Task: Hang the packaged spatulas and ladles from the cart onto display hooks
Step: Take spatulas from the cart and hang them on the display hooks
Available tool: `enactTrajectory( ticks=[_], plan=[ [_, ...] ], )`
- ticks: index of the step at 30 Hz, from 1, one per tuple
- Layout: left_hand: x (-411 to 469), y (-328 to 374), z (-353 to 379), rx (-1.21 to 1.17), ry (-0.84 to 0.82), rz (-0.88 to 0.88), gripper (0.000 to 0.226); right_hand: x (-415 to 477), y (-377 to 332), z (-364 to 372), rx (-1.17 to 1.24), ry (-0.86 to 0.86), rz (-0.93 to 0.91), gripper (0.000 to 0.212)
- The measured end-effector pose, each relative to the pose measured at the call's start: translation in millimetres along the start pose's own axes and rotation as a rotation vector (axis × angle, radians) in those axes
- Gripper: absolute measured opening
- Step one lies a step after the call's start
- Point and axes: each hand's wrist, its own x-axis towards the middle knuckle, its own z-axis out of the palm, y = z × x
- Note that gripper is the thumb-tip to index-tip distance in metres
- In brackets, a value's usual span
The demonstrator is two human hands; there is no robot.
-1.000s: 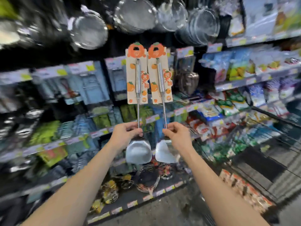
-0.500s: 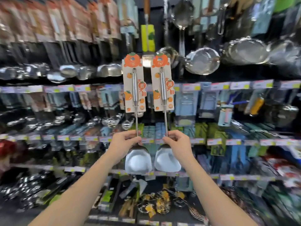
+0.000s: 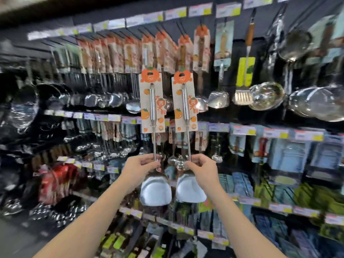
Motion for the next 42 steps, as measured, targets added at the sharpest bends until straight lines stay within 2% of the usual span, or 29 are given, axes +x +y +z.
enactTrajectory(
  ticks=[4,7,12,15,21,23,25,31,42],
  plan=[
    [52.7,-11.7,-37.7,-0.016,0.011,0.017,0.022,57.8,-6.7,50.6,0.003,-0.014,-0.053,0.007],
    [96.1,-19.4,-60.5,0.005,0.04,0.03,0.021,102.5,-10.8,85.0,0.016,-0.008,-0.079,0.019],
    [164.6,-27.2,-93.9,0.082,0.041,0.076,0.021,169.1,-19.2,131.8,0.039,-0.01,-0.102,0.017],
    [196.8,-27.1,-110.7,0.125,0.027,0.094,0.022,202.9,-16.1,154.7,-0.007,-0.001,-0.111,0.006],
    [248.8,-36.6,-141.6,0.083,0.021,0.125,0.018,245.8,-16.0,190.9,-0.029,0.037,-0.125,0.007],
    [267.0,-43.4,-154.1,0.065,0.013,0.123,0.02,254.3,-20.5,203.8,-0.036,0.046,-0.143,0.014],
    [283.8,-47.4,-168.1,0.074,0.005,0.141,0.025,262.2,-26.6,218.6,-0.017,0.058,-0.139,0.011],
    [333.1,-53.2,-217.7,0.094,-0.104,0.23,0.012,290.4,-48.1,269.5,-0.033,0.161,-0.171,0.011],
    [414.0,-45.7,-287.3,0.079,-0.314,0.373,0.018,338.9,-101.2,326.6,-0.077,0.368,-0.172,0.009]
  ],
)
